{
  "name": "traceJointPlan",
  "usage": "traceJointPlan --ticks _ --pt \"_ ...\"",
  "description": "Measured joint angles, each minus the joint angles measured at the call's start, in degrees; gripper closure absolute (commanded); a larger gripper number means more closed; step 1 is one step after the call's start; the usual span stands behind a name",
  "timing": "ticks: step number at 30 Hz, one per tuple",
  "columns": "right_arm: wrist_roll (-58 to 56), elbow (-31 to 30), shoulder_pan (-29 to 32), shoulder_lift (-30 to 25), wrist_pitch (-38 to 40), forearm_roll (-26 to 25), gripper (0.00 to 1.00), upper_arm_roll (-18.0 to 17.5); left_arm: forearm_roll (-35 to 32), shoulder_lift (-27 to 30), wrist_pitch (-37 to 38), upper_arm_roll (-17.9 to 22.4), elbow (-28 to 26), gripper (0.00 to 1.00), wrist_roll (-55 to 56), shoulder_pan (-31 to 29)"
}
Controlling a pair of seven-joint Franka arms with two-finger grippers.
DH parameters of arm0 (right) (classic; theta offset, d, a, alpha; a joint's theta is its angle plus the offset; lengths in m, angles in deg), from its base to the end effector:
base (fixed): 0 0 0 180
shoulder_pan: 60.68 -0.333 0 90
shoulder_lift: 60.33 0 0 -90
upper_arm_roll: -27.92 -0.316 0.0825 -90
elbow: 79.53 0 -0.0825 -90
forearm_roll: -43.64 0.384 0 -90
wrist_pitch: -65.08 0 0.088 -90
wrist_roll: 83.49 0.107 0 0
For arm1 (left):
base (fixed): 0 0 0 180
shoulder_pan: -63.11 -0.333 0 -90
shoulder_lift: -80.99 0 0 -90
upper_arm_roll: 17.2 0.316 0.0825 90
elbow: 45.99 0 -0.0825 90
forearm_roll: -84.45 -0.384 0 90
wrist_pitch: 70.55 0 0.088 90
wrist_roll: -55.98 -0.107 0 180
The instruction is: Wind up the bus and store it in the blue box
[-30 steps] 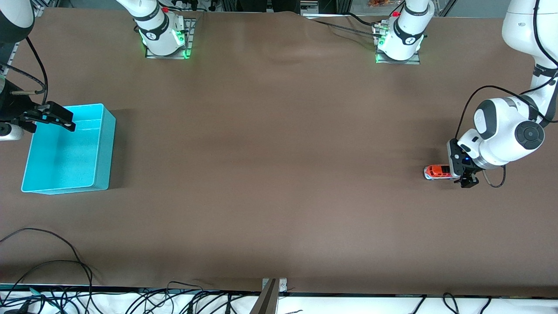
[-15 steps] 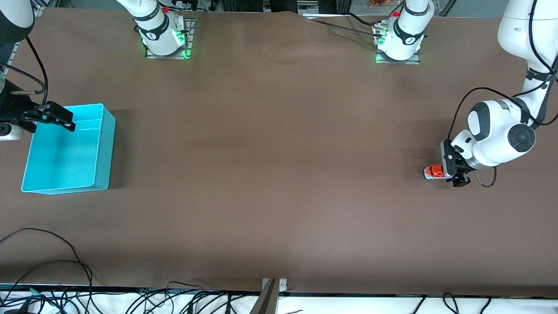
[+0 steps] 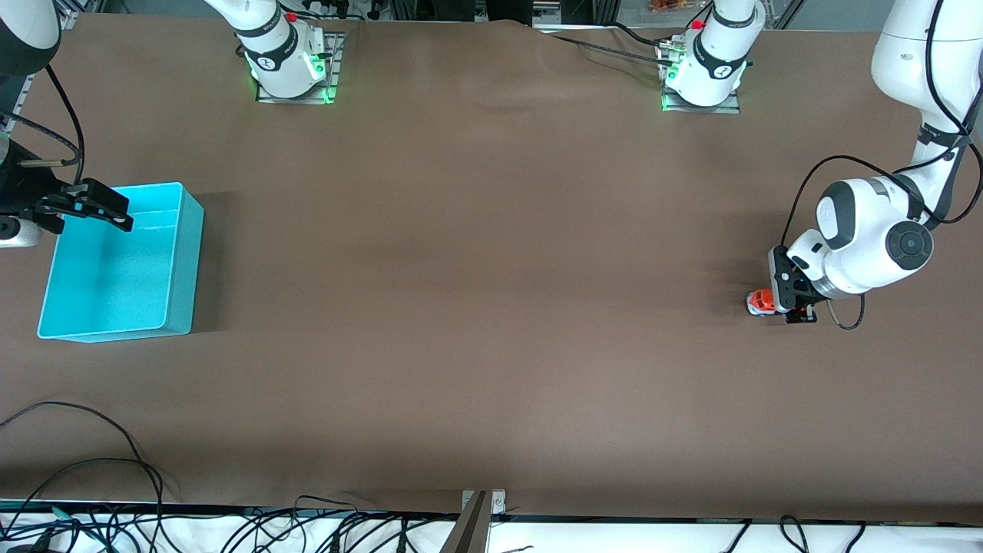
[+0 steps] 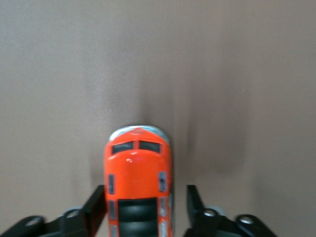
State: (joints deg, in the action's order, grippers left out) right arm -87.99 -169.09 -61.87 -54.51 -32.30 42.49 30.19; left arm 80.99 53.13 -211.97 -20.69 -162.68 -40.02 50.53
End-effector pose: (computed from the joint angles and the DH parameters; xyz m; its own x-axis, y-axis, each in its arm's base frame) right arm 0.5957 -0.0120 0.5813 0.9975 0.0626 0.0330 0.0617 -0.9977 0.0267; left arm 0.5852 0.0938 0.1977 0.0120 -0.9999 -0.0010 -0.9985 -0.0120 0.0537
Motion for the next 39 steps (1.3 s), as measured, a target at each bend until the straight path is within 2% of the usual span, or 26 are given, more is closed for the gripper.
traceJointPlan --ticks 7,13,30,39 --pt "0.0 0.0 0.0 0.0 0.0 0.0 0.0 0.0 0.0 -0.2 -0.4 0.0 0.0 0.82 0.0 -0.2" --pt "0.0 0.0 0.0 0.0 0.0 0.0 0.0 0.0 0.0 -0.2 -0.4 -1.2 0.0 0.82 0.0 -0.2" --pt "0.0 0.0 0.0 0.0 0.0 0.0 0.0 0.0 0.2 -0.4 -0.9 -7.6 0.0 0.81 4.6 0.0" --pt "0.0 0.0 0.0 0.0 0.0 0.0 0.0 0.0 0.3 -0.8 -1.0 -7.9 0.0 0.79 5.3 -0.2"
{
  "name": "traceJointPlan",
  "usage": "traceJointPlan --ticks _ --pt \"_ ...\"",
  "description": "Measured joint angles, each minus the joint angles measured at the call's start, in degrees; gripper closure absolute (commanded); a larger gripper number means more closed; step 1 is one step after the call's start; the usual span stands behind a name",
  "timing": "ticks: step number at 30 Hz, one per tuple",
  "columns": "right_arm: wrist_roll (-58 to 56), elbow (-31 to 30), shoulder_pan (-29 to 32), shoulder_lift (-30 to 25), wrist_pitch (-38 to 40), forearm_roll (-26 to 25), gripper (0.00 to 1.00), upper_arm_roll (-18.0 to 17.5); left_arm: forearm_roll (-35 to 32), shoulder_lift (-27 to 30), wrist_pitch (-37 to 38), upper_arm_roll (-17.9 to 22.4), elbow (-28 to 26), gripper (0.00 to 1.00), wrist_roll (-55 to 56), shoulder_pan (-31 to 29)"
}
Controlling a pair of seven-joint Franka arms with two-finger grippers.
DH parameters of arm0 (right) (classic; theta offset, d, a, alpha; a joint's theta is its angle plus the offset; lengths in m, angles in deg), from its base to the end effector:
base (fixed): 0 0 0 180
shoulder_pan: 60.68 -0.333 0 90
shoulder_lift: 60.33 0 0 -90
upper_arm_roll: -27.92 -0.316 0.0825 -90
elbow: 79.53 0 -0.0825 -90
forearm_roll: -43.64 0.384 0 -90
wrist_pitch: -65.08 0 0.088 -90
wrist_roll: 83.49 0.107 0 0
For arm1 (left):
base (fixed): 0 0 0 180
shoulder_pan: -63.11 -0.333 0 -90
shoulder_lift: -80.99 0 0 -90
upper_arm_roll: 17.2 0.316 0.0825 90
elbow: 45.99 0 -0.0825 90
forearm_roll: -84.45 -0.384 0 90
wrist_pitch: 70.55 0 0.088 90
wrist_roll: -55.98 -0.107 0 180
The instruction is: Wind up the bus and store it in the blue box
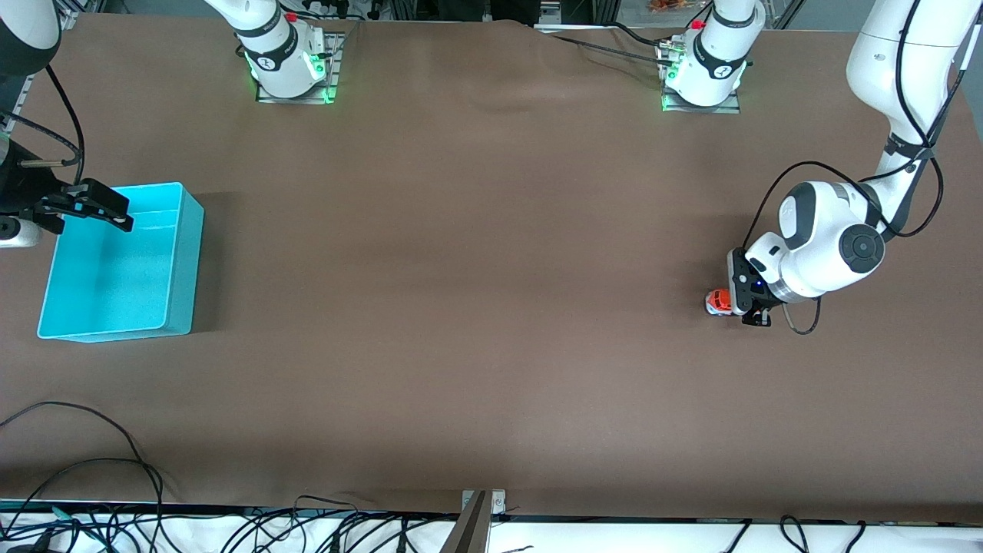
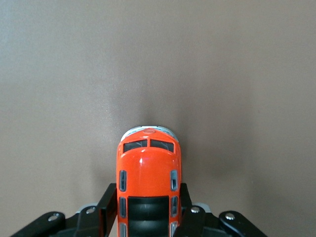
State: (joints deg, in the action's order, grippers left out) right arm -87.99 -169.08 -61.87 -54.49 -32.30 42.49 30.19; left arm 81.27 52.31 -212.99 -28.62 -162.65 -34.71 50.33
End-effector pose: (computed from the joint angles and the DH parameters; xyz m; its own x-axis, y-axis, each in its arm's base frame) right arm 0.5958 -0.0120 0.5812 0.9975 0.0626 0.0328 0.0617 -0.9977 0.0267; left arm 0.5939 0.0150 0.1960 -0.0098 -0.9979 0.0636 -0.9992 0.0123 0.0378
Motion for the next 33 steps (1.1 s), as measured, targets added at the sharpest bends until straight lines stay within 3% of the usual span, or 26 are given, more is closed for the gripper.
traceJointPlan --ticks 19,33 --pt "0.0 0.0 0.0 0.0 0.0 0.0 0.0 0.0 0.0 -0.3 0.0 0.1 0.4 0.77 -1.5 -6.3" --pt "0.0 0.0 0.0 0.0 0.0 0.0 0.0 0.0 0.0 -1.8 0.8 0.1 3.0 0.79 -11.9 -13.5"
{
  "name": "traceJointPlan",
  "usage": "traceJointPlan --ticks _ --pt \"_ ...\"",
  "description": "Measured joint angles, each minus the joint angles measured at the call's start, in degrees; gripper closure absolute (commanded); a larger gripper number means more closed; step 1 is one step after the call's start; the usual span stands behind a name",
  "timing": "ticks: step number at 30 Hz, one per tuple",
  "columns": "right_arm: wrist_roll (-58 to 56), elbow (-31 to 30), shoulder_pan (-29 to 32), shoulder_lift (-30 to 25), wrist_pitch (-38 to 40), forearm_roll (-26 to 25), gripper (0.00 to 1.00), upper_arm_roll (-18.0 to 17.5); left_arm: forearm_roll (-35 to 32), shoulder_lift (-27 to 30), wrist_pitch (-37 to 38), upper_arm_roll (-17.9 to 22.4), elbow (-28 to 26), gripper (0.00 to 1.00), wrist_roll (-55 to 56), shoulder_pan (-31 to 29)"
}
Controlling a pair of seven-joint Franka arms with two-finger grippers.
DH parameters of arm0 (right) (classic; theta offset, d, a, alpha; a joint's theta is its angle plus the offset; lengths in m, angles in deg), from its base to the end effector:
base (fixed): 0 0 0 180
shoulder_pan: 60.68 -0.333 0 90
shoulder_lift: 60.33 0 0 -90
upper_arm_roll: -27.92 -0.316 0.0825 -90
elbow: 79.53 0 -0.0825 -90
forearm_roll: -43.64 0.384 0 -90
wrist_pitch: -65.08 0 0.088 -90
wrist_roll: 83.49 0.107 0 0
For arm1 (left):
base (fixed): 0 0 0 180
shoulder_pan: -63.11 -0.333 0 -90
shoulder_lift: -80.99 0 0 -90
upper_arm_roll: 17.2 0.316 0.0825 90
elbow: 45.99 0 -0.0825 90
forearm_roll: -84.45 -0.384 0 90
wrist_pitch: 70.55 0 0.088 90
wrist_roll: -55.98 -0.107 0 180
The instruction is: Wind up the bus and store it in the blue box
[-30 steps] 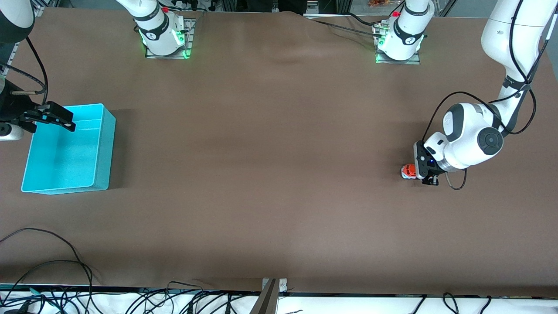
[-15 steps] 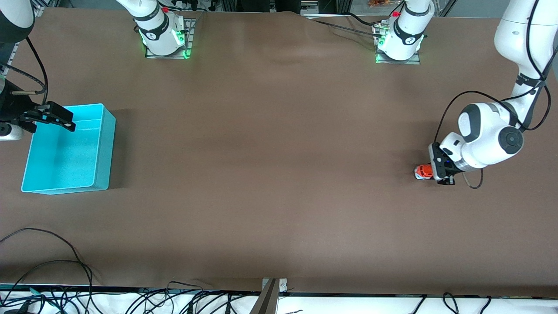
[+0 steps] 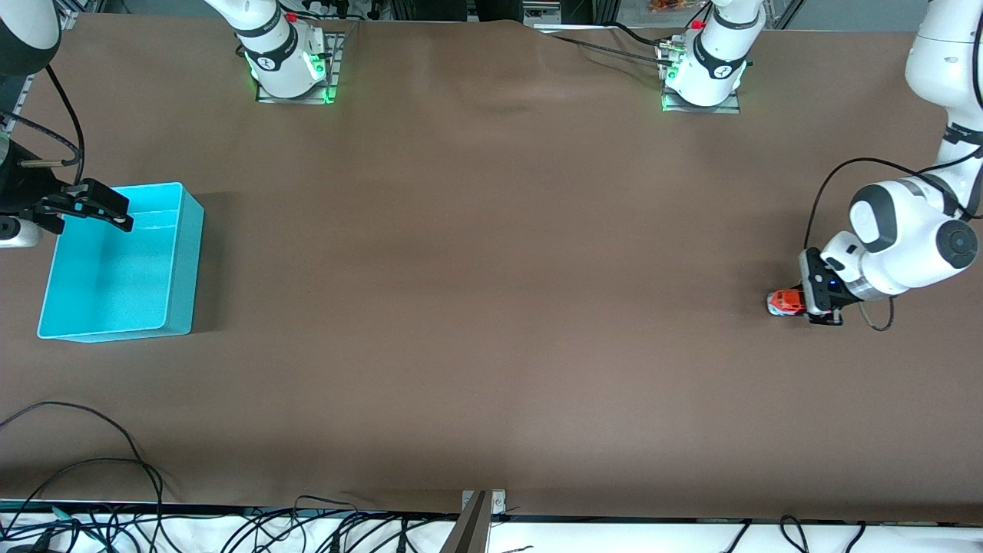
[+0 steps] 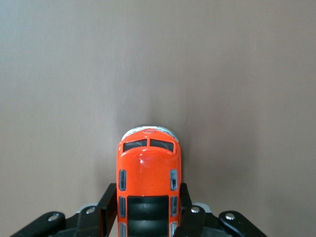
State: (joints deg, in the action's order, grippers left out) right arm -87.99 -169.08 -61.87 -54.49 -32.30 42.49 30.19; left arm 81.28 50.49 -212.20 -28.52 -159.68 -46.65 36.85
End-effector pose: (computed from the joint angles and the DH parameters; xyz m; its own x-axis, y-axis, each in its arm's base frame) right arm 0.5958 -0.0120 0.5812 0.9975 0.0626 0.0328 0.0617 -0.9977 0.0267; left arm 0.5864 0.1589 0.1954 0.0219 -0.9971 0.0723 -0.9996 -0.0207 0.0166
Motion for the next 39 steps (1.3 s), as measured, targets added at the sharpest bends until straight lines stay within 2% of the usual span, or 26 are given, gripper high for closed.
traceJointPlan --ticks 7,39 --pt "0.0 0.0 0.0 0.0 0.0 0.0 0.0 0.0 0.0 -0.7 0.0 0.1 1.1 0.79 -3.8 -2.5" --pt "0.0 0.0 0.0 0.0 0.0 0.0 0.0 0.0 0.0 -2.4 -0.1 3.5 4.6 0.79 -13.0 -5.0"
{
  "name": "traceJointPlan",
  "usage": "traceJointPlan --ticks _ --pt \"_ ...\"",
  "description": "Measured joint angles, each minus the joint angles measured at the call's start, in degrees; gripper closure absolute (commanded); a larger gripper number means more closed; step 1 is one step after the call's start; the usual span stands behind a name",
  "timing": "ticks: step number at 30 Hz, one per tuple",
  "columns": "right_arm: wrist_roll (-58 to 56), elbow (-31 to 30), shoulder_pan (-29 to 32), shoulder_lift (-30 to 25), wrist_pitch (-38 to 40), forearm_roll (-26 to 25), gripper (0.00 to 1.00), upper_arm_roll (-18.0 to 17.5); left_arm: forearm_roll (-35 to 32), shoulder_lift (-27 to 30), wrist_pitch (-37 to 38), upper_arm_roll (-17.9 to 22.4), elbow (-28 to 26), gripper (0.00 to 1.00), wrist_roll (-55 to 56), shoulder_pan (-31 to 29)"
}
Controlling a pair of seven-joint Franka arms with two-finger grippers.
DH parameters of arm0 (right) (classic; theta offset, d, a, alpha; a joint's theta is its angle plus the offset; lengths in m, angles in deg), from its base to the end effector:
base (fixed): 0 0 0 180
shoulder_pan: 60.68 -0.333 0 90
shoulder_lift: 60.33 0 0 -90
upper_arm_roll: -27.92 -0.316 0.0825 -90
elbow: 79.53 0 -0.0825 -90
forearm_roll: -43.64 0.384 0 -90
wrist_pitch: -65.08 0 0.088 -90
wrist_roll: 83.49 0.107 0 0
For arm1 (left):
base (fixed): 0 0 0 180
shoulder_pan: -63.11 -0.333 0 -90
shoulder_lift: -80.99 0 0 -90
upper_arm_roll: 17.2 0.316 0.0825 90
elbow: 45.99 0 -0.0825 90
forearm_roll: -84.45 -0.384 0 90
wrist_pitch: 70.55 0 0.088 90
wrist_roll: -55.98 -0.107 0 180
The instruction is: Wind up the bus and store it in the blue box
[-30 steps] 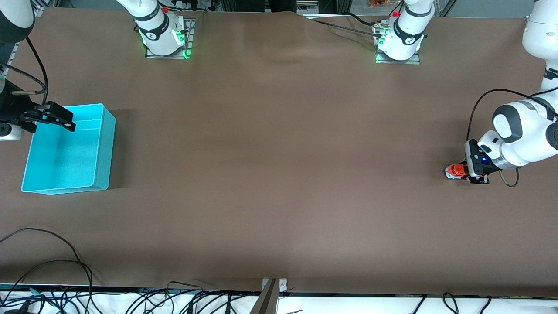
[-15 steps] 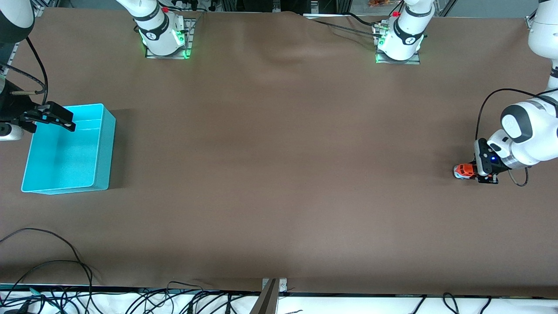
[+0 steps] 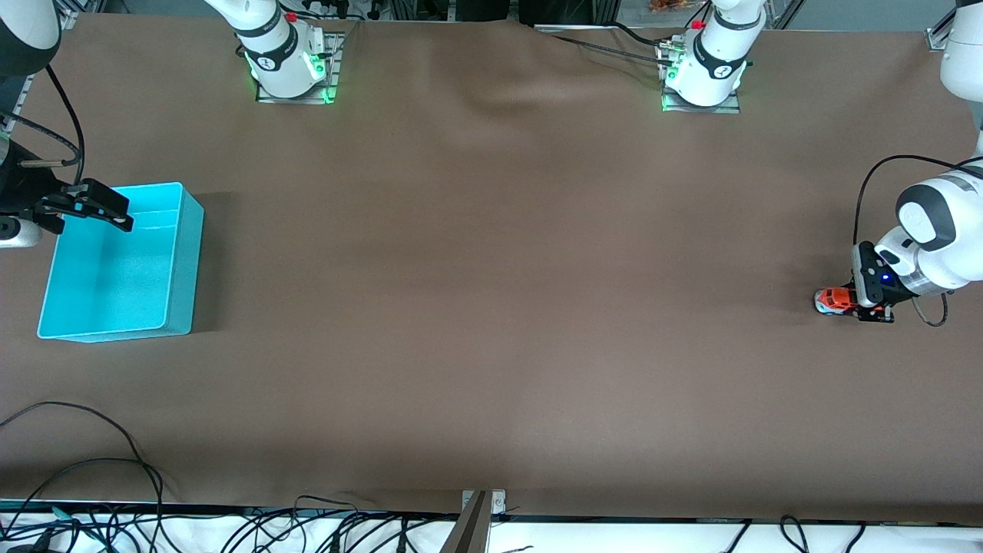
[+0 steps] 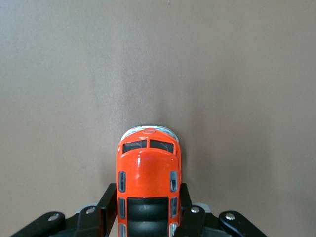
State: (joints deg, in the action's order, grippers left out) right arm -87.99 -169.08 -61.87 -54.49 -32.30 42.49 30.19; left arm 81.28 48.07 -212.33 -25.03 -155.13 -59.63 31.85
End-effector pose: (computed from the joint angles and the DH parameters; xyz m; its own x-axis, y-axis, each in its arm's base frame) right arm 0.5958 -0.0120 0.5812 0.9975 0.0626 0.0328 0.0617 -0.9977 0.0267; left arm 0.5769 0.2538 0.1969 -0.0601 -0.9976 0.0351 -0.9981 0.0594 -0.0189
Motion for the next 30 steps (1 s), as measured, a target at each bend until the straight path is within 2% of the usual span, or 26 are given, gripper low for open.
traceJointPlan --ticks 5,30 --pt "0.0 0.0 0.0 0.0 0.0 0.0 0.0 0.0 0.0 -0.1 0.0 0.3 0.2 0.74 -0.5 0.0" --pt "0.0 0.0 0.0 0.0 0.0 0.0 0.0 0.0 0.9 -0.6 -0.2 0.3 0.9 0.76 -0.4 -1.5"
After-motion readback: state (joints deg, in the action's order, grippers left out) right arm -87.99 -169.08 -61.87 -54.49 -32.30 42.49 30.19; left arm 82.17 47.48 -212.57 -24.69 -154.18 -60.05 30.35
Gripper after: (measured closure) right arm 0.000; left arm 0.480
